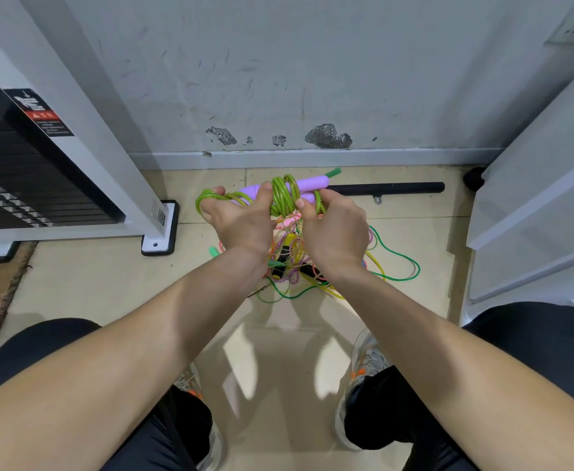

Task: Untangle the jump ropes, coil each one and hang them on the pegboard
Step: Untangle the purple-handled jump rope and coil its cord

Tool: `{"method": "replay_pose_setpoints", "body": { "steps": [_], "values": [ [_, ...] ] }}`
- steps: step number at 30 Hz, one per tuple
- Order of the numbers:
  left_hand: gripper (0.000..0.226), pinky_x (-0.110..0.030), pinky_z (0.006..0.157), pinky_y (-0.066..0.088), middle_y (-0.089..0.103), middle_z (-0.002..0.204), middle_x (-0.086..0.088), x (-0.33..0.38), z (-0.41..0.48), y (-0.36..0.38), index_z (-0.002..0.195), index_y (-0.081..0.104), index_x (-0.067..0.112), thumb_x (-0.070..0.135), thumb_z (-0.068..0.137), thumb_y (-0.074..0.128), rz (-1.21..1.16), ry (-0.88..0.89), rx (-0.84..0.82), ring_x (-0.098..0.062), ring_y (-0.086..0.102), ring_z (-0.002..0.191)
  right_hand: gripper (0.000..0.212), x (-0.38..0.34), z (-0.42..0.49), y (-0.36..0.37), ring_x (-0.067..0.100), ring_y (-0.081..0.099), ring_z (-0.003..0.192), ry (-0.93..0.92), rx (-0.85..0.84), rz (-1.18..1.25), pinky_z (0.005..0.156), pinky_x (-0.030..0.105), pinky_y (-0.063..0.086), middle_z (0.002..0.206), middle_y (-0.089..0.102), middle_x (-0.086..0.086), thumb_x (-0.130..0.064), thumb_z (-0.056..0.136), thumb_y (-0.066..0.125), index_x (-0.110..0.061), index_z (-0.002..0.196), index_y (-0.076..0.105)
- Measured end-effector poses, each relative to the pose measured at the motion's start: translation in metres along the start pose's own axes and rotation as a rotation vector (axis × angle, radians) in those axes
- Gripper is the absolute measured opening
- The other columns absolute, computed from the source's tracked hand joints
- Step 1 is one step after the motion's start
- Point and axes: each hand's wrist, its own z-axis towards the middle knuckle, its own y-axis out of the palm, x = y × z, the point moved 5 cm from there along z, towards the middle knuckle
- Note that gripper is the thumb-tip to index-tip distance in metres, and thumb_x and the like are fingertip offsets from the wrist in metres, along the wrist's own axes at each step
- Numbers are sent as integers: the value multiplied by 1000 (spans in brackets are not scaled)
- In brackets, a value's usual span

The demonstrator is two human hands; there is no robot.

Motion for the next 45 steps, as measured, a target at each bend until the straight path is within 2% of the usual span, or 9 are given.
{"method": "replay_pose_setpoints", "body": {
  "steps": [9,11,16,20,25,29,33,38,45],
  "values": [
    [66,-52,78,59,41,117,6,1,5,-6,89,36,36,63,50,82,120,40,13,-22,66,89,35,-16,-1,7,32,65,91,-302,-1,-399,64,33,29,98,68,6,-39,106,39,-14,112,62],
    [70,-50,79,59,42,121,1,3,6,-6,90,36,35,62,48,85,118,47,13,-12,65,80,30,-20,-1,8,34,67,80,-375,35,-438,60,32,28,89,70,7,-34,105,46,-10,106,64],
    [99,-47,84,58,36,122,2,9,6,-6,108,35,25,67,37,90,160,82,45,-23,60,109,20,-26,-3,4,26,57,39,-449,122,-586,50,22,20,52,60,3,-17,71,87,-11,71,67],
    [88,-20,79,40,36,122,-2,21,2,-8,115,38,11,45,55,94,239,197,38,-3,42,89,14,-32,-8,4,22,56,39,-548,140,-636,48,21,21,49,56,0,-2,69,59,-14,65,65],
    [87,-26,75,37,37,124,-1,31,-7,-11,119,40,7,38,58,94,357,283,23,2,32,82,26,-27,-11,11,31,67,85,-552,-232,-729,62,33,33,88,67,7,3,84,48,-11,102,61],
    [84,-29,78,38,38,127,-2,36,-13,-12,116,41,6,38,58,94,472,354,-37,1,31,82,13,-32,-9,2,32,66,67,-644,-166,-818,56,30,32,74,65,8,-5,76,67,-15,85,69],
    [85,-36,82,45,38,126,-1,36,-21,-10,118,42,7,41,59,93,582,397,-110,-6,35,82,19,-25,3,0,33,66,87,-692,-319,-770,64,32,35,97,67,8,-34,96,57,-20,104,68],
    [92,-40,84,48,38,127,1,28,-23,-4,124,40,13,46,56,93,731,424,-288,-23,54,103,30,-8,13,2,31,63,89,-707,-538,-667,62,32,42,87,66,3,-50,93,54,-25,93,70],
    [99,-44,85,55,47,119,-4,3,-12,2,117,40,16,50,42,94,840,256,-556,-26,64,98,31,0,3,3,19,57,66,-724,-778,-597,58,33,49,59,59,-7,-52,84,66,-25,68,65]
  ]
}}
